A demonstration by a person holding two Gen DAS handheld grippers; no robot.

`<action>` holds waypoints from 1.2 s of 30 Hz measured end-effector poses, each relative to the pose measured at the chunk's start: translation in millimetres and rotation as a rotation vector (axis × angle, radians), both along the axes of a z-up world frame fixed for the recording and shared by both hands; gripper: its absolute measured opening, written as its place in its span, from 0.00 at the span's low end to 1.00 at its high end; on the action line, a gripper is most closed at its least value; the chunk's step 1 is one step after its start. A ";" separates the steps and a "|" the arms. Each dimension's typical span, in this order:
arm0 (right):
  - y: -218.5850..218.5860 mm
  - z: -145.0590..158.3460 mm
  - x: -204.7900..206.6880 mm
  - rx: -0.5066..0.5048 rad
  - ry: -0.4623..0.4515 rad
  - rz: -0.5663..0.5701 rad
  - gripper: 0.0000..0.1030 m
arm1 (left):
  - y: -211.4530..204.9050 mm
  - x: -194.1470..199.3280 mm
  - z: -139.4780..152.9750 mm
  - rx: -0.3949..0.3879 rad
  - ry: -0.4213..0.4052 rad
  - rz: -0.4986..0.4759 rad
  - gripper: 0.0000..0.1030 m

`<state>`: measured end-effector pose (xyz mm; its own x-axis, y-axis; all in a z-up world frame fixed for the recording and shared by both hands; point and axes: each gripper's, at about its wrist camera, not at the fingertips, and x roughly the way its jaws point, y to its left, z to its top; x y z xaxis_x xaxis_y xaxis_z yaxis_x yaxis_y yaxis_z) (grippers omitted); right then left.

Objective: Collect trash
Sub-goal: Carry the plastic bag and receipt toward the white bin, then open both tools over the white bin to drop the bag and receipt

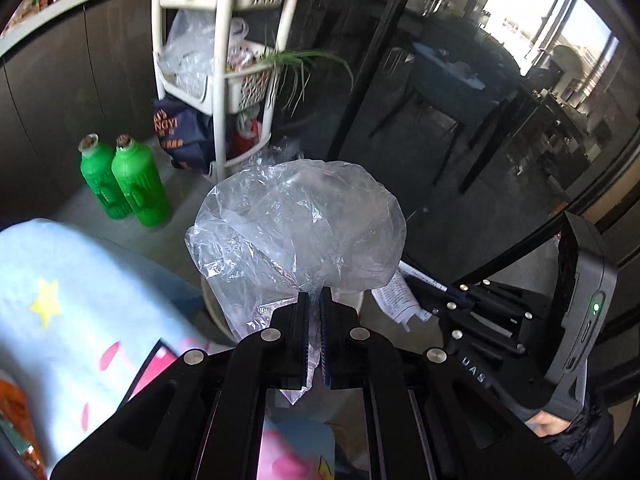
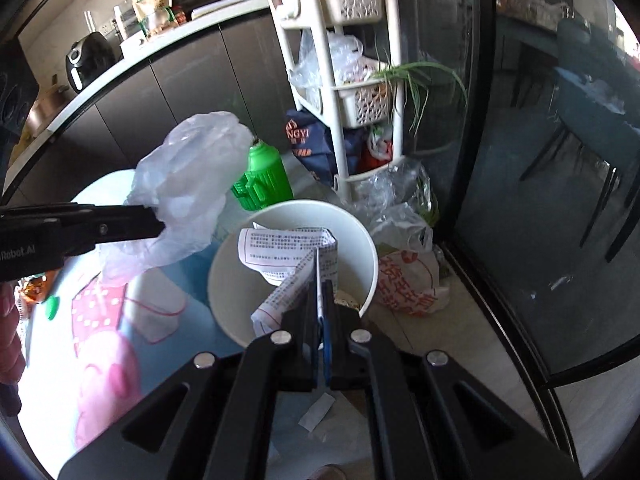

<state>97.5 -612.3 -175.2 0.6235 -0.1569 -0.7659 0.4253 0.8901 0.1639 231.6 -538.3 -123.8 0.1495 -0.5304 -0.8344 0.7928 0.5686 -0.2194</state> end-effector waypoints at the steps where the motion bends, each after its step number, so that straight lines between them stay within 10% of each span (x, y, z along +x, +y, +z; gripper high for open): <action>1: -2.5 -4.8 3.0 0.006 0.003 -0.002 0.04 | -4.2 3.4 -5.6 0.010 -0.002 0.003 0.04; 14: -11.9 -37.2 24.3 0.040 0.024 -0.004 0.06 | -18.8 23.5 -37.5 0.057 0.017 0.053 0.06; 20: -11.6 -41.7 31.4 0.042 0.031 0.009 0.08 | -17.6 24.7 -39.9 0.064 -0.021 0.079 0.38; 36: 2.3 -38.4 31.1 -0.026 0.008 0.060 0.61 | -1.7 28.3 -22.9 0.026 -0.069 0.127 0.71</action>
<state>128.6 -610.0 -213.6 0.6266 -0.1388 -0.7669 0.3719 0.9180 0.1377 259.9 -540.0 -146.7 0.2718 -0.4822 -0.8328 0.7269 0.6700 -0.1507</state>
